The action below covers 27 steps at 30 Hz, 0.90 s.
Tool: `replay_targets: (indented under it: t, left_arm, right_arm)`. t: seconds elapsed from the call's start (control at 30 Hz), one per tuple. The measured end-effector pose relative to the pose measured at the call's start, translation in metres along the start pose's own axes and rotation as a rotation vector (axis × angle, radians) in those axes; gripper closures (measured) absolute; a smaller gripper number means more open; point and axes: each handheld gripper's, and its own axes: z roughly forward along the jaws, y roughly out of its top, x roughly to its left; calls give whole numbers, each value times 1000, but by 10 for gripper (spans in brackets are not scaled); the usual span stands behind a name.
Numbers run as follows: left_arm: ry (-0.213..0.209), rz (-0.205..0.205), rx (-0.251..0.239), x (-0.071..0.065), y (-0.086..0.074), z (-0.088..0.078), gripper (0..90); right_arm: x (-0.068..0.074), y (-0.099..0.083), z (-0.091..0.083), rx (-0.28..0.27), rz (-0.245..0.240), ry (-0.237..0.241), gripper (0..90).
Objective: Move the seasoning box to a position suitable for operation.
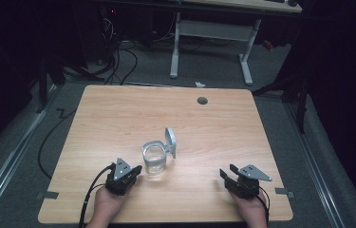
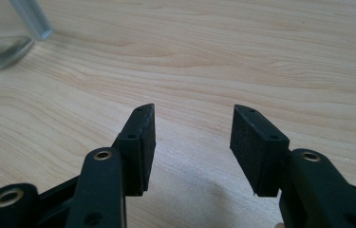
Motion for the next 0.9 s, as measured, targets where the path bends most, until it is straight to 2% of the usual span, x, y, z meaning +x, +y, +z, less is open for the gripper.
replay_targets:
  t: [0.17, 0.57, 0.67, 0.9]
  left_arm:
    - [-13, 3, -5, -6, 3, 2, 900]
    - [-53, 3, 22, -28, -2, 7, 900]
    - [-73, 6, 27, -37, -4, 12, 900]
    - [-86, 10, 40, -47, -7, 22, 900]
  right_arm:
    - [-1, 0, 0, 4, -5, 2, 511]
    - [-2, 0, -2, 3, 6, 9, 519]
    - [-3, 0, -2, 3, 8, 11, 519]
    - [-3, -1, -2, 1, 11, 16, 519]
